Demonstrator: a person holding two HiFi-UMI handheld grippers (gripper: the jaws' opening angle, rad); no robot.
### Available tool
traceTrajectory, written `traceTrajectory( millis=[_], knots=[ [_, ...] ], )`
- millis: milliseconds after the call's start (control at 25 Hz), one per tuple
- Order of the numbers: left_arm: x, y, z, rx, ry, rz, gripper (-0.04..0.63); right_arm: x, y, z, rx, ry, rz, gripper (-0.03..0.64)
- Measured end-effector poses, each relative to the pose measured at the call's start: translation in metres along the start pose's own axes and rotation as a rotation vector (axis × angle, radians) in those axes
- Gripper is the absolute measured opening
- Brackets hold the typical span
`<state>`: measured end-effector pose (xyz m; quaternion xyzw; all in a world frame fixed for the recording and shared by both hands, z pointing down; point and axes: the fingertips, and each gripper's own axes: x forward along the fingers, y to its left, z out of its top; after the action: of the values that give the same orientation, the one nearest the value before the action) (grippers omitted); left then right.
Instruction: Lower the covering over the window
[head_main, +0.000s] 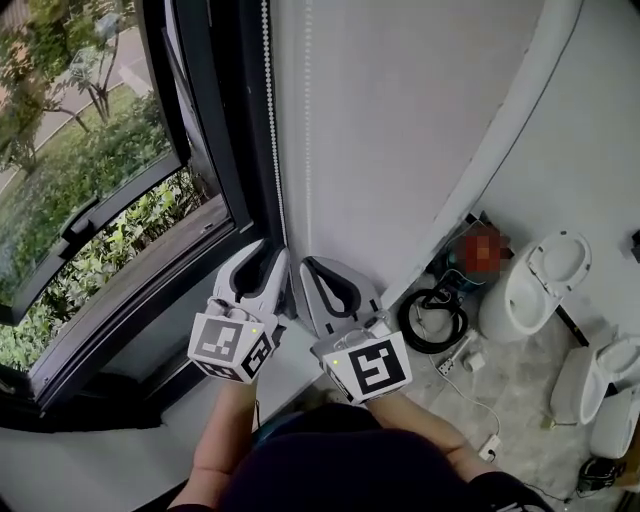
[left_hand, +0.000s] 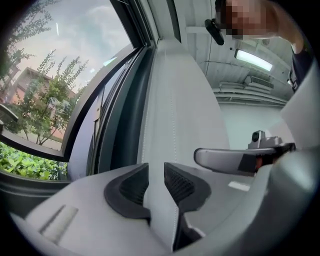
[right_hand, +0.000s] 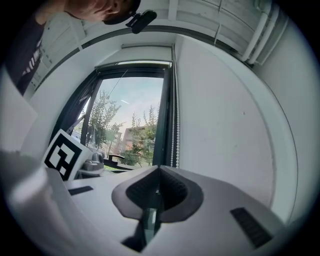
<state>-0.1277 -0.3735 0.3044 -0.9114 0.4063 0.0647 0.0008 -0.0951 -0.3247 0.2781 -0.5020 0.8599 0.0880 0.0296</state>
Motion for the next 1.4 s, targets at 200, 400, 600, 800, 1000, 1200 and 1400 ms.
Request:
traceTrajectory(
  millis=[200, 400, 600, 800, 1000, 1200, 1400],
  knots=[
    [0.018, 0.009, -0.01, 0.001, 0.029, -0.019, 0.087, 0.001, -0.002, 0.004, -0.01, -0.012, -0.019, 0.014],
    [0.03, 0.016, -0.014, 0.0, 0.039, -0.02, 0.087, 0.005, -0.003, 0.008, -0.031, -0.022, -0.018, 0.014],
    [0.048, 0.022, -0.017, -0.001, 0.055, -0.037, 0.087, 0.007, -0.003, 0.012, -0.035, -0.035, -0.016, 0.014],
    [0.061, 0.029, -0.022, -0.002, 0.084, -0.012, 0.087, 0.007, -0.007, 0.014, -0.037, -0.049, -0.014, 0.014],
    [0.065, 0.032, -0.023, 0.001, 0.1, 0.016, 0.087, 0.007, -0.012, 0.014, -0.024, -0.05, -0.012, 0.013],
    [0.065, 0.032, -0.026, 0.0, 0.107, 0.026, 0.087, 0.007, -0.012, 0.014, -0.015, -0.054, 0.003, 0.014],
    [0.065, 0.033, -0.029, 0.0, 0.114, 0.04, 0.087, 0.007, -0.011, 0.016, -0.015, -0.064, 0.023, 0.014]
  ],
)
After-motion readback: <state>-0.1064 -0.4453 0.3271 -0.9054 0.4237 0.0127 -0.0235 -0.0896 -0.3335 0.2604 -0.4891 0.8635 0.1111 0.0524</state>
